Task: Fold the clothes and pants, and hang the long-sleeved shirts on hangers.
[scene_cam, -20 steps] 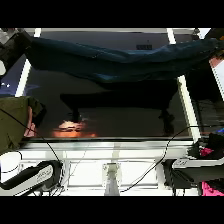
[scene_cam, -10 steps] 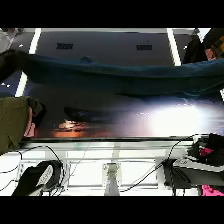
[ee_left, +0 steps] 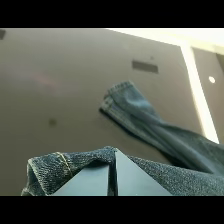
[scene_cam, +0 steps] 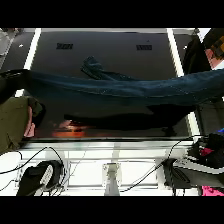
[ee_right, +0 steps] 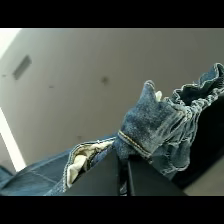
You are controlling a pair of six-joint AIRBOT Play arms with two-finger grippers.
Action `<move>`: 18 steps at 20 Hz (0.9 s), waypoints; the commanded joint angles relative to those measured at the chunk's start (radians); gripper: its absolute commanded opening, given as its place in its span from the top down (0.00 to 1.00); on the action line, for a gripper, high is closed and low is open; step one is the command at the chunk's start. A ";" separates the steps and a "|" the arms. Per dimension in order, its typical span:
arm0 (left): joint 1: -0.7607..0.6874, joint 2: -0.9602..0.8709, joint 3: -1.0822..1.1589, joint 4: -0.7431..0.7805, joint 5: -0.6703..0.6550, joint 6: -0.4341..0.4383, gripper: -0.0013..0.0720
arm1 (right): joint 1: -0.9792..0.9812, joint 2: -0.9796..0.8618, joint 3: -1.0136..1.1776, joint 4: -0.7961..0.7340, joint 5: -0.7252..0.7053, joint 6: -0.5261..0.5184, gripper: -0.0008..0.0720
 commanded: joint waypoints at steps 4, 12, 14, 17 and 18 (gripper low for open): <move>-0.001 -0.170 -0.032 0.003 -0.051 0.019 0.98 | 0.001 -0.002 -0.181 -0.068 -0.007 -0.010 0.96; -0.001 -0.210 -0.285 -0.019 0.099 0.016 0.98 | -0.014 0.011 -0.561 -0.080 -0.057 -0.045 0.96; -0.001 -0.211 -0.274 -0.083 0.291 0.016 0.98 | 0.004 0.011 -0.558 0.072 -0.186 -0.042 0.96; -0.001 -0.265 -0.178 -0.143 0.428 0.016 0.98 | 0.060 0.011 -0.558 0.357 -0.492 -0.037 0.96; -0.001 -0.295 -0.128 -0.142 0.431 0.016 0.98 | 0.090 0.011 -0.558 0.421 -0.583 -0.051 0.96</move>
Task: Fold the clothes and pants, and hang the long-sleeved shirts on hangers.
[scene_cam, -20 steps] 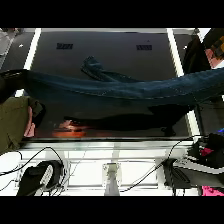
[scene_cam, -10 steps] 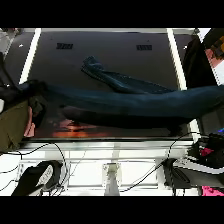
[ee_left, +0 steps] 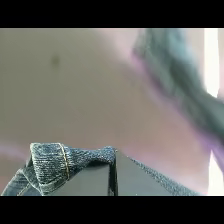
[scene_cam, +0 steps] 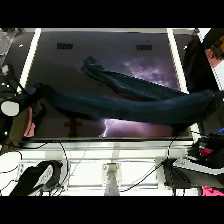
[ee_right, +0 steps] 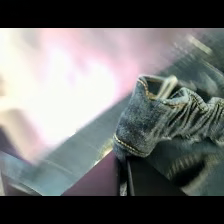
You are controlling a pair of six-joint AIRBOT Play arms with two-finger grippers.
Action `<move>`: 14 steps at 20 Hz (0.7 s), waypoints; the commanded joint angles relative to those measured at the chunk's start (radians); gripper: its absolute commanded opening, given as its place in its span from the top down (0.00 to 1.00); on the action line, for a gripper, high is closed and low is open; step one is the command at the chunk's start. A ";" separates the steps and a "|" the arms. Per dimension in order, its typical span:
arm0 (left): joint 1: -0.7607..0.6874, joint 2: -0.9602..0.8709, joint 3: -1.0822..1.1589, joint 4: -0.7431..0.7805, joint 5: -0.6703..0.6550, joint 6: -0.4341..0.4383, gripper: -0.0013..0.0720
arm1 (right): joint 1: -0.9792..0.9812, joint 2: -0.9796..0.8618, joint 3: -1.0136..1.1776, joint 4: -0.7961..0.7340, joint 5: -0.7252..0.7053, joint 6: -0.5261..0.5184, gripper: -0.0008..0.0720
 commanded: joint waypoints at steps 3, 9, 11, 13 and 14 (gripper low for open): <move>0.000 -0.130 0.210 -0.049 0.130 0.001 0.98 | 0.122 0.000 -0.013 0.275 -0.402 -0.020 0.96; 0.024 -0.153 0.198 -0.037 -0.262 0.159 0.98 | 0.108 -0.013 -0.014 -0.043 -0.053 -0.118 0.96; 0.047 -0.135 0.106 -0.019 -0.302 0.158 0.98 | 0.068 -0.011 -0.054 -0.214 0.090 -0.123 0.96; 0.068 -0.098 -0.013 -0.011 -0.309 0.158 0.98 | -0.008 0.014 -0.164 -0.231 0.129 -0.132 0.96; 0.076 -0.077 -0.071 -0.011 -0.309 0.158 0.98 | -0.050 0.037 -0.243 -0.239 0.130 -0.146 0.96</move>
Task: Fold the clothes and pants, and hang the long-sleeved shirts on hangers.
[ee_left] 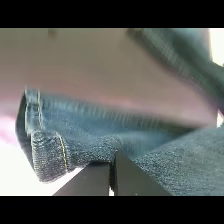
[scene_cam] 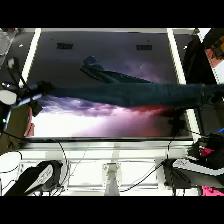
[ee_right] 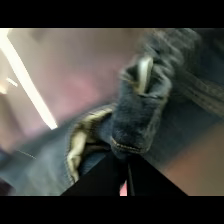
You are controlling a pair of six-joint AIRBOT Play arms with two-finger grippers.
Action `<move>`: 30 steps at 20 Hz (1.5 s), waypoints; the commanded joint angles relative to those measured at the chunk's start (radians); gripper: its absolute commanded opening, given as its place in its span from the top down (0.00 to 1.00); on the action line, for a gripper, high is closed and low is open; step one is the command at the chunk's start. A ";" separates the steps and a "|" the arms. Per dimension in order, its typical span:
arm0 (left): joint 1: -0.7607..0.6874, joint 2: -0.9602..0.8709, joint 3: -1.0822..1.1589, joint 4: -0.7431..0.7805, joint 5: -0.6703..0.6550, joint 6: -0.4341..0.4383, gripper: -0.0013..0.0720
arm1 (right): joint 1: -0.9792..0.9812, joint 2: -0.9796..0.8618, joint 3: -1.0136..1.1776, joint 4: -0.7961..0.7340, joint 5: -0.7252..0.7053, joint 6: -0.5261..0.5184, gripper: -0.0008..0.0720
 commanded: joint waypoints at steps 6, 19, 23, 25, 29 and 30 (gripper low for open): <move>0.028 0.163 -0.352 0.010 -0.069 0.020 0.98 | -0.290 0.106 -0.457 -0.241 0.122 -0.056 0.96; 0.030 0.187 -0.361 0.333 -0.065 0.020 0.98 | -0.433 0.109 -0.459 -0.361 -0.030 -0.053 0.96; 0.030 0.187 -0.360 0.396 -0.043 0.020 0.97 | -0.433 0.109 -0.451 -0.366 -0.066 -0.051 0.92; 0.030 0.189 -0.359 0.429 -0.003 0.020 0.66 | -0.433 0.109 -0.398 -0.364 -0.039 -0.010 0.52; 0.030 0.191 -0.309 0.428 0.025 0.019 0.19 | -0.433 0.109 -0.170 -0.293 0.003 0.050 0.34; 0.030 0.192 -0.283 0.418 0.026 0.007 0.20 | -0.432 0.109 -0.122 -0.248 -0.004 0.055 0.34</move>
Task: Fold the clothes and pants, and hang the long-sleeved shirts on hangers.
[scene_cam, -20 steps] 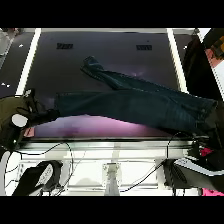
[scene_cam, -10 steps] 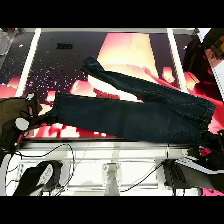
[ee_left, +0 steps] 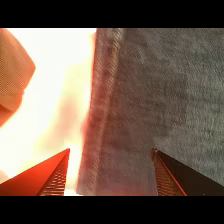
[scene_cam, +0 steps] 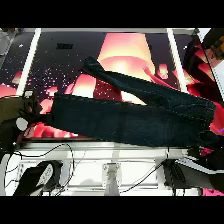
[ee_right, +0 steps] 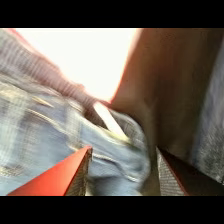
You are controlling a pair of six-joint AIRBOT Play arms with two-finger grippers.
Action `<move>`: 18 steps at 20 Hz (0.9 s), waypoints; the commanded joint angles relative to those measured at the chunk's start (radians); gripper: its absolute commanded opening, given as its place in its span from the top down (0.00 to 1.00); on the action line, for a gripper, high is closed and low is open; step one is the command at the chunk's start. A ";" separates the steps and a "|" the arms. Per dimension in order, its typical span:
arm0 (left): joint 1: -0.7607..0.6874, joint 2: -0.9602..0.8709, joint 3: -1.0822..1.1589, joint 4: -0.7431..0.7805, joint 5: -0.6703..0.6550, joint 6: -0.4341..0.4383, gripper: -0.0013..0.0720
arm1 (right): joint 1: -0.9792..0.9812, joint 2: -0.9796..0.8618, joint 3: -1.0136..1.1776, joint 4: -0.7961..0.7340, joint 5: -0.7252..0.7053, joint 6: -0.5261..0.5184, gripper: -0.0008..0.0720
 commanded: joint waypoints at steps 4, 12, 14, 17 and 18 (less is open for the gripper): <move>-0.006 -0.041 0.174 -0.502 0.232 -0.104 0.44 | 0.043 -0.001 0.202 0.419 -0.030 0.020 0.38; -0.229 -0.759 0.652 -1.058 0.268 0.197 0.10 | 0.390 -0.083 0.203 0.466 -0.277 0.031 0.05; -0.231 -0.919 0.736 -1.219 0.262 0.135 0.10 | 0.452 -0.093 0.203 0.444 -0.334 0.031 0.05; -0.233 -1.093 0.849 -1.452 0.241 0.143 0.11 | 0.512 -0.096 0.203 0.443 -0.387 0.030 0.05; -0.233 -1.136 0.888 -1.454 0.225 0.145 0.11 | 0.525 -0.096 0.203 0.443 -0.406 0.029 0.05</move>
